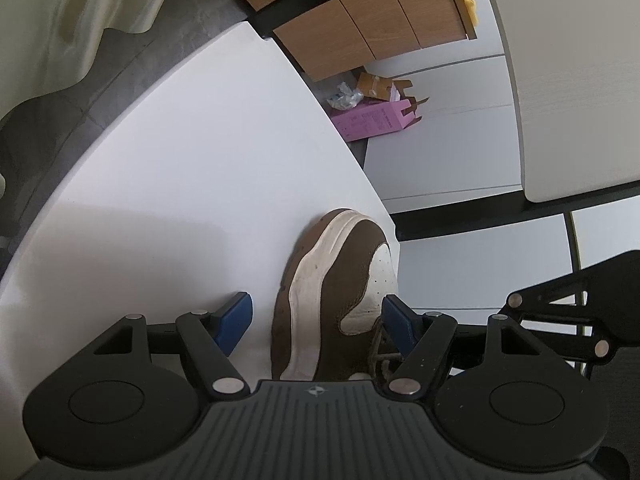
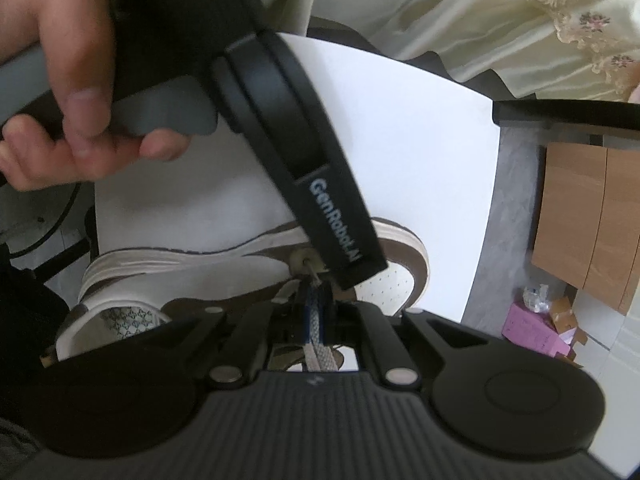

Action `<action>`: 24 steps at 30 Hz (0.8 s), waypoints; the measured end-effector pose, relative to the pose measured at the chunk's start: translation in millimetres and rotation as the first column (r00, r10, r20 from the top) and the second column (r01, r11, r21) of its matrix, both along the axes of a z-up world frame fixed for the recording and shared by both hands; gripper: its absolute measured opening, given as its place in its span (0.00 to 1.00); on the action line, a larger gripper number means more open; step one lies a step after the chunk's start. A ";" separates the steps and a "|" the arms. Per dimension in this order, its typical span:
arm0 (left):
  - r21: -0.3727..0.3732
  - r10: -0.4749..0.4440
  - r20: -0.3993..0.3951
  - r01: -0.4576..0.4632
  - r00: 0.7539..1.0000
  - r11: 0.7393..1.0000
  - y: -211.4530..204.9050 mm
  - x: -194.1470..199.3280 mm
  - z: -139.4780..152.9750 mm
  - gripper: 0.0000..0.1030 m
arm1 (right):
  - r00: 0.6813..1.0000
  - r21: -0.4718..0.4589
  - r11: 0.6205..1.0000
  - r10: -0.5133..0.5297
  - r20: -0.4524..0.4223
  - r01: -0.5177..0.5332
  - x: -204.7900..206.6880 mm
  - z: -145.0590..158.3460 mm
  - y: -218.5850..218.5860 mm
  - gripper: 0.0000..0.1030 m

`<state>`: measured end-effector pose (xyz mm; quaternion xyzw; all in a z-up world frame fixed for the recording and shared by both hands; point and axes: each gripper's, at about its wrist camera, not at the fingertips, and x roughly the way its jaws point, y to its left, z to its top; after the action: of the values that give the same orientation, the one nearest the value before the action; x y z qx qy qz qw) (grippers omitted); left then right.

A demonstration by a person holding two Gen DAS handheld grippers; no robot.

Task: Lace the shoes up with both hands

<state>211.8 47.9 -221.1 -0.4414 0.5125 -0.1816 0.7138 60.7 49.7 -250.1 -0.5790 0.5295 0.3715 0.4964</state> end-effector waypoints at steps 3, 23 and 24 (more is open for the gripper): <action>-0.009 0.004 0.003 -0.004 1.000 1.000 0.6 -0.5 0.9 0.73 | 0.999 0.013 0.999 -0.031 -0.029 0.031 -23.5 -12.5 12.6 0.04; -0.078 0.062 -0.010 -0.062 0.998 0.995 15.4 -0.3 2.2 0.73 | 0.990 0.020 0.991 -0.135 0.025 0.135 -174.2 -95.5 76.8 0.04; -0.084 0.064 -0.010 -0.065 0.998 0.994 16.2 -0.4 2.4 0.73 | 0.991 0.020 0.991 -0.134 0.024 0.134 -183.0 -101.4 80.7 0.04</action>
<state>211.4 64.1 -218.7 -0.4882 0.4924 -0.1782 0.6982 -122.3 130.4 -351.5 -0.5422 0.5572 0.3348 0.5324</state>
